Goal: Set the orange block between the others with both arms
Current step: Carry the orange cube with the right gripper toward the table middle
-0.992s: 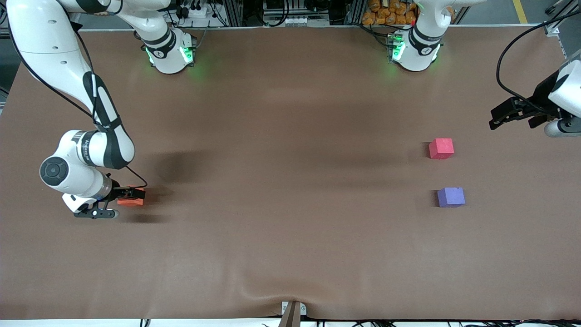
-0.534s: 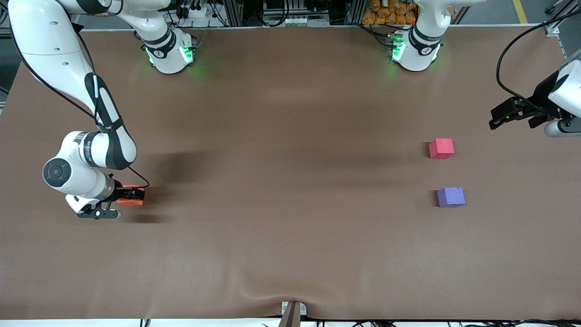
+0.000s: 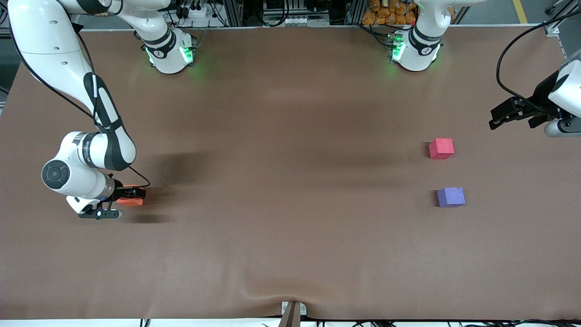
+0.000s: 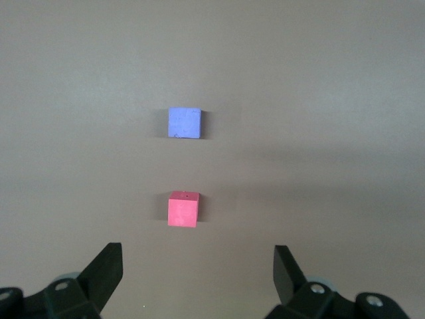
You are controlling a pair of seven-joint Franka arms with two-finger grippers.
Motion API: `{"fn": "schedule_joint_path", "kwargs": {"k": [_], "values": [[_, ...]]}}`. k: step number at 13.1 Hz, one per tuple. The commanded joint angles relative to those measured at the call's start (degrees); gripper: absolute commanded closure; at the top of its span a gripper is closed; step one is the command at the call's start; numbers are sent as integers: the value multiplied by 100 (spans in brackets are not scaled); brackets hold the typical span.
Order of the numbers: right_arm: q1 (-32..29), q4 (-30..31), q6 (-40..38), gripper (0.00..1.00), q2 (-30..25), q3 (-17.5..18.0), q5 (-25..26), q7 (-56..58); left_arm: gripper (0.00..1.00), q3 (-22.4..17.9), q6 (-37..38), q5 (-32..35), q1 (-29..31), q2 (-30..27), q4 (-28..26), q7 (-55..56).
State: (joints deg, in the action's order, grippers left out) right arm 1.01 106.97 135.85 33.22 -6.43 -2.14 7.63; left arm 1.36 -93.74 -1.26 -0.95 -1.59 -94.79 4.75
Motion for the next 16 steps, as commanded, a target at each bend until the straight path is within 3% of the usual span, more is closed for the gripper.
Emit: {"fn": "schedule_joint_path", "kwargs": {"k": [1,2,5,8,11,13,16], "values": [[-136,-1,-6,89,-8,55,-111,397,0,31,110,-94,77,27,92,-36],[-127,-1,-15,100,-9,55,-111,424,0,31,110,-94,77,27,92,-36],[-110,-1,-76,100,-79,107,-111,572,0,31,110,-94,77,27,92,-36],[-110,-36,-242,100,-403,668,-111,661,0,31,110,-102,112,36,92,-184],[-40,-448,-480,100,-387,1231,-392,661,0,22,110,-94,130,36,92,-185],[205,-607,-481,100,-360,1512,-401,583,0,31,110,-94,165,54,92,-185],[951,-634,-402,100,-194,1531,-795,442,0,31,110,-85,156,89,84,-203]]}}
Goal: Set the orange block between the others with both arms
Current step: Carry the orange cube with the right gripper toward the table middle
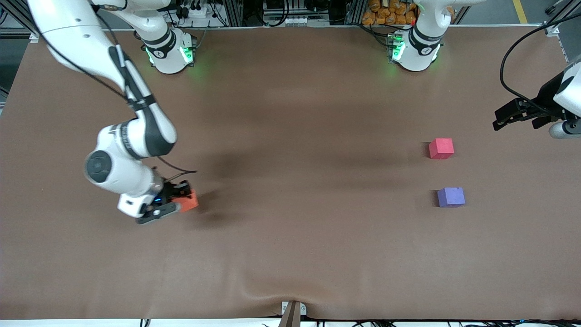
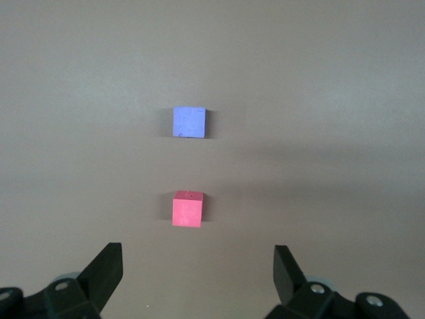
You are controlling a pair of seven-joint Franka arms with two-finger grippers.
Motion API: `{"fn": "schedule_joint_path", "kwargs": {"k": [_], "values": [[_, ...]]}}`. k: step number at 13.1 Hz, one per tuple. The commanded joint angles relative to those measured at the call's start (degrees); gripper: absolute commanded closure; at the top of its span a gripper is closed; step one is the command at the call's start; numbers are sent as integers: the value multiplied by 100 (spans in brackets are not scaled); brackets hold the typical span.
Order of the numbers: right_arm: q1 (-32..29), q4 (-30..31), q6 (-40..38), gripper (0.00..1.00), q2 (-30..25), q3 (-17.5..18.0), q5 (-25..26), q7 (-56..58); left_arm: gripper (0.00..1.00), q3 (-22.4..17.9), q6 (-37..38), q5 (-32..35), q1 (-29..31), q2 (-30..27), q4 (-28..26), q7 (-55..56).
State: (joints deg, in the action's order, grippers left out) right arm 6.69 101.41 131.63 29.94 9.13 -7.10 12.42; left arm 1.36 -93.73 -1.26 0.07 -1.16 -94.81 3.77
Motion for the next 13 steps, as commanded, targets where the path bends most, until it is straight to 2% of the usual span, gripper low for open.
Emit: {"fn": "schedule_joint_path", "kwargs": {"k": [1,4,8,10,13], "values": [[620,-147,38,100,213,-26,-423,-230,0,31,109,-85,72,46,94,-105],[1525,-586,73,100,538,-52,-372,-1388,0,31,109,-94,72,46,94,-105],[2317,-1149,82,100,942,-78,-170,-2916,0,31,109,-120,72,72,86,-113],[2564,-1386,73,100,1118,-78,180,-4084,0,31,109,-225,72,81,68,-166],[2819,-1685,65,100,1417,-78,1067,-5720,0,31,109,-226,72,134,68,-289]]}}
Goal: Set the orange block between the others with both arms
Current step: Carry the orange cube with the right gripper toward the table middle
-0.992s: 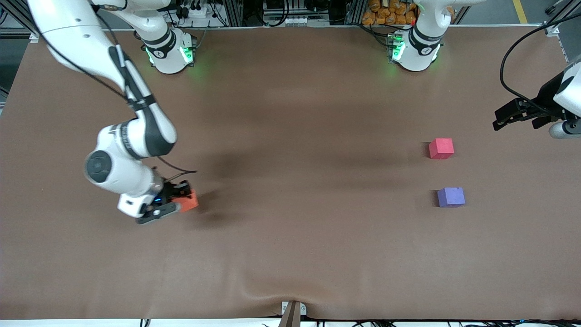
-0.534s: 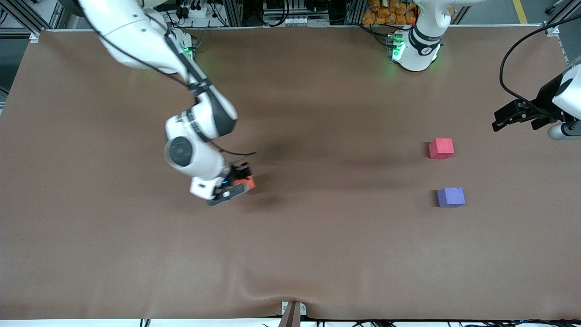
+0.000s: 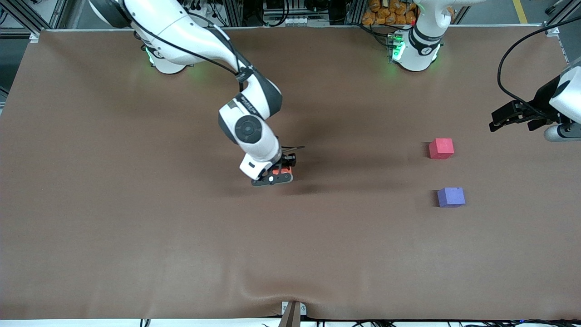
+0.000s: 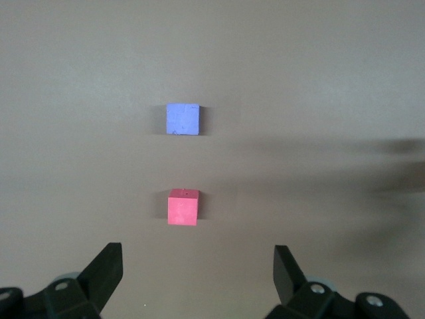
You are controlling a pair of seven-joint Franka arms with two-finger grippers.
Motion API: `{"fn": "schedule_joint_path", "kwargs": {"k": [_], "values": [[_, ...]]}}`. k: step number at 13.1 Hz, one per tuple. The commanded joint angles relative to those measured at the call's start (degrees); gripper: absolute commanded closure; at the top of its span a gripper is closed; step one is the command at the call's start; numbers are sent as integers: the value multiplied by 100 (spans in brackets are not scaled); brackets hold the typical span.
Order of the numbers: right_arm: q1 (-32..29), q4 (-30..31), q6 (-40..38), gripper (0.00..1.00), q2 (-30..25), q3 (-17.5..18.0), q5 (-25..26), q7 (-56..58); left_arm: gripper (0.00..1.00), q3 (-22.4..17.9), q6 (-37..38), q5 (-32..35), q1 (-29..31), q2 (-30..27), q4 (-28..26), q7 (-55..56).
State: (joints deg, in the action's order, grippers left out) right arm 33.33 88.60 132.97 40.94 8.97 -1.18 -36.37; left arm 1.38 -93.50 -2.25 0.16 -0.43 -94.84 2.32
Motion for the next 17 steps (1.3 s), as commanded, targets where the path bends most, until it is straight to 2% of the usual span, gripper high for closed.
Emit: {"fn": "schedule_joint_path", "kwargs": {"k": [1,6,8,9,10,11,15,17], "values": [[182,-526,-113,100,448,-62,627,-1150,0,29,86,-127,55,69,71,-144],[376,-1151,-140,100,1029,-62,628,-1268,0,38,86,-136,46,157,80,-135],[376,-1169,-140,100,1047,-62,628,-1268,0,38,86,-136,37,157,80,-135],[376,-1160,-140,97,1047,-62,637,-1268,0,38,86,-136,28,157,80,-126],[367,-1160,-140,58,1047,-62,628,-1268,0,38,86,-136,19,157,97,-91],[367,-1160,-131,1,1047,-62,628,-1276,0,55,86,-136,-16,166,98,-56],[350,-1143,-201,0,864,-62,655,-1241,0,64,86,-127,-51,175,106,-38],[227,-1152,-673,0,557,-53,646,-1137,0,99,86,-127,-69,210,150,-21]]}}
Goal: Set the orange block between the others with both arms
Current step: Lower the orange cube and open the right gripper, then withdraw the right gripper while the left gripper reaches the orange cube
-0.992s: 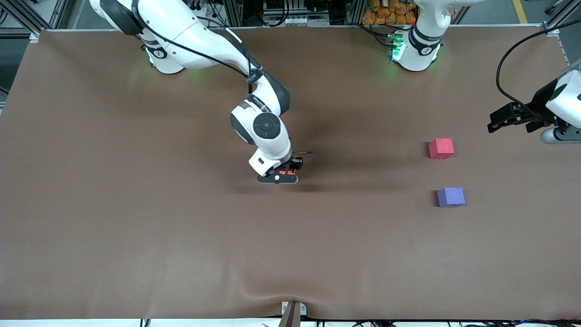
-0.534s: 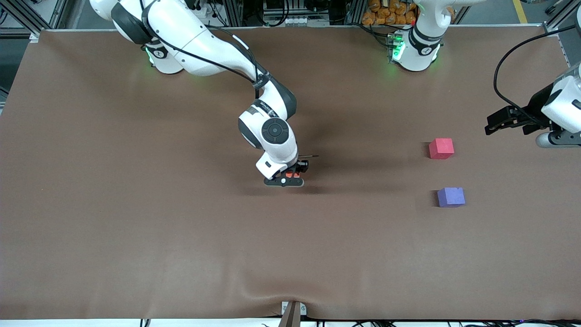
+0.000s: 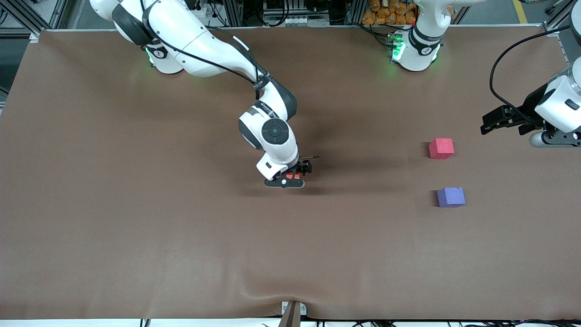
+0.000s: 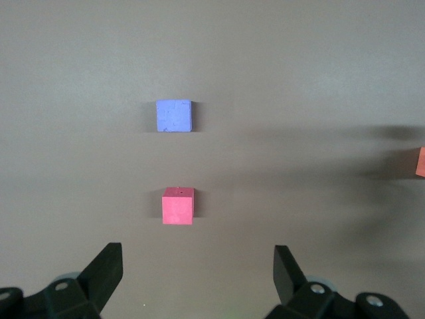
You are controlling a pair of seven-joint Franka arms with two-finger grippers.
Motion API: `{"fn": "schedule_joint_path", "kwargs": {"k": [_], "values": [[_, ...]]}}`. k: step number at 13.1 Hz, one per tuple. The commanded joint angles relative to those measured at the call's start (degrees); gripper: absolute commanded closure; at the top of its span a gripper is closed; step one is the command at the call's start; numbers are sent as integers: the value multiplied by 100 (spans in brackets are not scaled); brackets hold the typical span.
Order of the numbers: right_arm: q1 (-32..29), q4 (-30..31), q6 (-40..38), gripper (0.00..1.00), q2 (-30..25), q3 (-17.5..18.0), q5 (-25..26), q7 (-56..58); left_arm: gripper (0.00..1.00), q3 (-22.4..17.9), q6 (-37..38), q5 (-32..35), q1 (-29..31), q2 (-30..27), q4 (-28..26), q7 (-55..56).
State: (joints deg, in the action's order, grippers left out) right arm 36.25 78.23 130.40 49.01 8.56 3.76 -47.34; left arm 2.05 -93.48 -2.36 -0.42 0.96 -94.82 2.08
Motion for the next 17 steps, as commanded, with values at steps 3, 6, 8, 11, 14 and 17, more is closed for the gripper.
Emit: {"fn": "schedule_joint_path", "kwargs": {"k": [3,6,8,11,14,17], "values": [[-512,-115,-1173,0,-812,32,72,302,0,32,85,-107,-72,168,306,20],[-1241,42,-1499,0,-1112,41,55,1084,0,32,85,-116,-116,334,490,20],[-1785,646,-1448,0,-1637,23,63,1261,0,41,76,-116,-370,422,491,369],[-2594,1202,-1500,0,-2297,32,63,2329,0,41,32,-116,-975,651,509,924],[-3158,1999,-1491,0,-3052,32,55,3053,0,41,-3,-116,-1600,1098,859,1705],[-3650,2853,-1509,0,-3914,41,28,3843,0,41,-423,-247,-2127,1573,1106,2198]]}}
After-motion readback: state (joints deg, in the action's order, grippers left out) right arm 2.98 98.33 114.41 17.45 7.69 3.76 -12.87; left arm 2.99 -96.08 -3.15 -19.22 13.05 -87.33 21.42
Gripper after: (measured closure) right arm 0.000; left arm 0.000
